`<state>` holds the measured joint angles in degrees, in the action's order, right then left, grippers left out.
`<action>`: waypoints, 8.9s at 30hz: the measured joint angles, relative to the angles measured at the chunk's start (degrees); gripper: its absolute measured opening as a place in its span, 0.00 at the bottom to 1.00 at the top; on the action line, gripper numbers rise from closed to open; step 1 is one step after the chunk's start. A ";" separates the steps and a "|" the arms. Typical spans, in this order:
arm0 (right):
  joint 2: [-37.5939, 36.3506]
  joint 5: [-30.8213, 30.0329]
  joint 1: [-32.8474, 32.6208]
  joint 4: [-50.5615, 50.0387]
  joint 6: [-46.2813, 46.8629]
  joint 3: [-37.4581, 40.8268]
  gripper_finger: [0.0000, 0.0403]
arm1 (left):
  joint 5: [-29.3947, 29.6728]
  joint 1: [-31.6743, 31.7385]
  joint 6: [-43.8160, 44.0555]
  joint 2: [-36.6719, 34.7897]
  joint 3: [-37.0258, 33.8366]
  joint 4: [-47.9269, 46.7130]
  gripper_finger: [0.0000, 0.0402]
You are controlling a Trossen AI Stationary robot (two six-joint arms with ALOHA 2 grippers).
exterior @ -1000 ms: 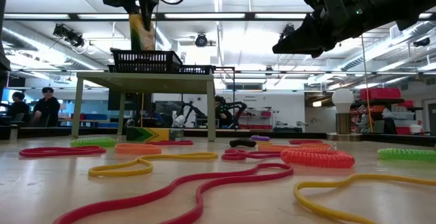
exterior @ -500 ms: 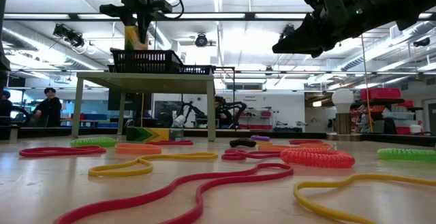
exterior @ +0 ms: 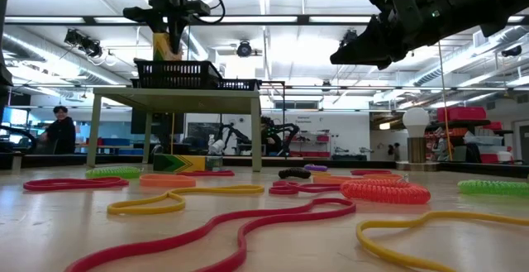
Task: Pick & Place Office Desk Supplies
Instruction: Put the yellow crayon box into the bottom black bin, then put the orange rubber band into the top right black bin
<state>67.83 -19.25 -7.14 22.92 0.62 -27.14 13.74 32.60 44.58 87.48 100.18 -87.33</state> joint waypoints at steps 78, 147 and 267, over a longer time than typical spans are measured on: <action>0.02 0.01 0.00 -0.02 -0.46 0.00 0.03 | 5.74 -4.72 -15.28 2.89 7.99 -0.04 0.45; 0.02 0.60 -0.42 1.22 6.01 0.07 0.03 | 17.38 -57.77 -47.72 -4.94 -72.65 135.30 0.09; 31.12 4.44 -4.50 -47.21 29.88 -23.47 0.03 | 22.63 -66.34 -40.47 22.27 -80.76 170.45 0.03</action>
<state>98.96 -14.81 -11.64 -24.30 30.50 -50.61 36.37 -33.74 4.11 109.75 19.42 83.12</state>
